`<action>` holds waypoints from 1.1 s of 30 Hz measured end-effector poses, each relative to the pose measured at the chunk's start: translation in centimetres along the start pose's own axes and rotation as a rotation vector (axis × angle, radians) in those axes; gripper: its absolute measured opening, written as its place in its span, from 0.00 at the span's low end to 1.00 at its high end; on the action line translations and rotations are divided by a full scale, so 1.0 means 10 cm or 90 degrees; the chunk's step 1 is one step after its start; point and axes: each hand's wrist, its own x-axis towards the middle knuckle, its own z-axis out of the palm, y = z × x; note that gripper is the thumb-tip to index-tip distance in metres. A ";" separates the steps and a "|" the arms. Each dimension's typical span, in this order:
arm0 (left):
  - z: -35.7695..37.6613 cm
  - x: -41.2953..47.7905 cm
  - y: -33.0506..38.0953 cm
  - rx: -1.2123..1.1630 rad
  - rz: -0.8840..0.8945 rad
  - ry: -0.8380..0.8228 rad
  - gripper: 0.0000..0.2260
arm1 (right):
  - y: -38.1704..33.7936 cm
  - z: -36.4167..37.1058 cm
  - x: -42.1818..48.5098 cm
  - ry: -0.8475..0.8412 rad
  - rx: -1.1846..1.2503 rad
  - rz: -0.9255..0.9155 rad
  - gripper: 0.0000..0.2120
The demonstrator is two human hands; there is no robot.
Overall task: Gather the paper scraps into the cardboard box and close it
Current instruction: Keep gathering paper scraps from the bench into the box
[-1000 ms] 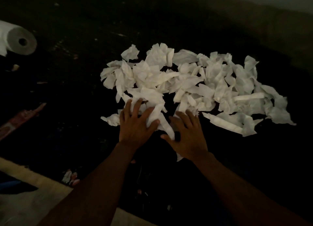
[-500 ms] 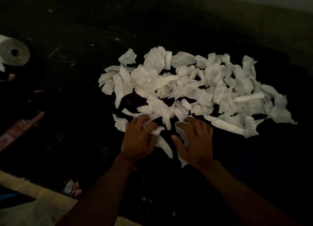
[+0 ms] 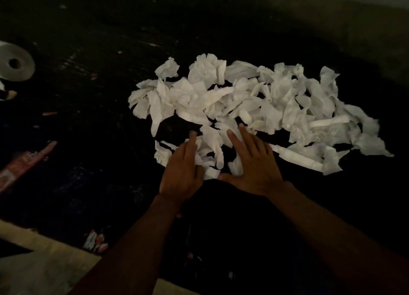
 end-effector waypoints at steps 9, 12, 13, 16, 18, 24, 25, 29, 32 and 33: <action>-0.06 0.01 0.05 0.178 0.003 -0.002 0.25 | 0.11 0.06 0.29 0.074 -0.098 -0.107 0.43; -0.03 -0.01 0.05 0.148 0.004 0.028 0.22 | 0.10 0.21 0.23 0.158 -0.046 -0.102 0.31; -0.01 -0.01 0.05 0.140 -0.004 0.044 0.21 | 0.09 0.25 0.21 0.180 -0.029 -0.087 0.27; 0.04 0.01 0.00 0.140 0.007 0.073 0.18 | 0.07 0.32 0.16 0.236 0.004 -0.077 0.20; 0.07 0.03 -0.04 0.139 0.050 0.050 0.17 | 0.08 0.32 0.13 0.252 0.014 -0.090 0.17; 0.07 0.00 -0.05 0.031 0.032 0.070 0.22 | 0.14 0.36 0.12 0.235 0.121 -0.125 0.10; 0.07 -0.02 -0.04 0.014 0.017 0.059 0.26 | 0.14 0.34 0.11 0.236 0.154 -0.118 0.11; 0.02 -0.02 -0.01 0.060 0.039 0.028 0.34 | 0.09 0.22 0.09 0.213 0.230 -0.029 0.08; -0.03 0.01 0.02 0.099 0.123 0.041 0.29 | 0.07 0.18 0.09 0.187 0.274 -0.018 0.08; -0.03 0.02 0.03 0.097 0.130 0.044 0.25 | 0.06 0.15 0.09 0.184 0.300 0.002 0.10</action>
